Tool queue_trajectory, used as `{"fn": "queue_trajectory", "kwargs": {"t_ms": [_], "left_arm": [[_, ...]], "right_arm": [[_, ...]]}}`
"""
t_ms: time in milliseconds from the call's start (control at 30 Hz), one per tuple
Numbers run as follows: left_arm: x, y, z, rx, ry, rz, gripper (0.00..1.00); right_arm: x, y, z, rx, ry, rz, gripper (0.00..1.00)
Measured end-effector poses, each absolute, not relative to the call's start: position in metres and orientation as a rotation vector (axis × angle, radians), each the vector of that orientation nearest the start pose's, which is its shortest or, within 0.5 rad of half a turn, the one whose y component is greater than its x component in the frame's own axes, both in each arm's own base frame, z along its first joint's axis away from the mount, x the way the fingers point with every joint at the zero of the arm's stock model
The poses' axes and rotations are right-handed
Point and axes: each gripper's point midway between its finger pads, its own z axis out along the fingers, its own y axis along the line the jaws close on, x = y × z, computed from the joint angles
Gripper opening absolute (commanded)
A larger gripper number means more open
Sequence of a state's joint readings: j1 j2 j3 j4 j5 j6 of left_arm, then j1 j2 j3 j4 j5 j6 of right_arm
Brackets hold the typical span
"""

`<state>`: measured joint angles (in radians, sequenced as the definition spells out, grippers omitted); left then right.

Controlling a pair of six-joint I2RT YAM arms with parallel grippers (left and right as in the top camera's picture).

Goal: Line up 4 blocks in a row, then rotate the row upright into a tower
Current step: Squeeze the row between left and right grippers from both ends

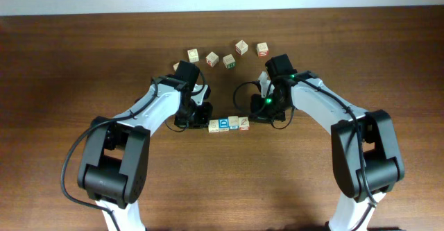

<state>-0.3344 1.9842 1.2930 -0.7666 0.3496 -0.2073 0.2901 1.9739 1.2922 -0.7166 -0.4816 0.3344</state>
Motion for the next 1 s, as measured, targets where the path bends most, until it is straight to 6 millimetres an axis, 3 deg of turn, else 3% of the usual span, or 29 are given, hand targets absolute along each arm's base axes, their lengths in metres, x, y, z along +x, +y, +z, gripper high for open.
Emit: {"fn": "queue_trajectory", "kwargs": {"t_ms": [100,167,267,400,667,867,1000], "left_arm": [[0.338,-0.177,0.012,0.209,3.077,-0.587,0.0],[0.348,-0.156,0.017,0.084,3.063,-0.71,0.0],[0.353,-0.167,0.021,0.092,2.989,-0.89,0.0],[0.333,-0.178,0.01,0.06,2.986,-1.052,0.0],[0.34,-0.169,0.015,-0.01,2.946,-1.129,0.0],[0.337,-0.175,0.018,0.002,2.935,-1.185,0.0],[0.331,-0.19,0.018,0.055,2.949,-1.183,0.0]], "right_arm": [[0.354,0.175,0.028,0.031,3.022,0.846,0.04],[0.365,0.156,0.035,0.036,2.962,0.941,0.04],[0.362,0.165,0.029,-0.004,2.917,1.038,0.05],[0.362,0.167,0.029,-0.008,2.899,1.064,0.04],[0.362,0.168,0.029,0.003,2.901,1.066,0.04],[0.362,0.167,0.029,0.003,2.902,1.066,0.04],[0.36,0.168,0.029,0.002,2.909,1.067,0.04]]}}
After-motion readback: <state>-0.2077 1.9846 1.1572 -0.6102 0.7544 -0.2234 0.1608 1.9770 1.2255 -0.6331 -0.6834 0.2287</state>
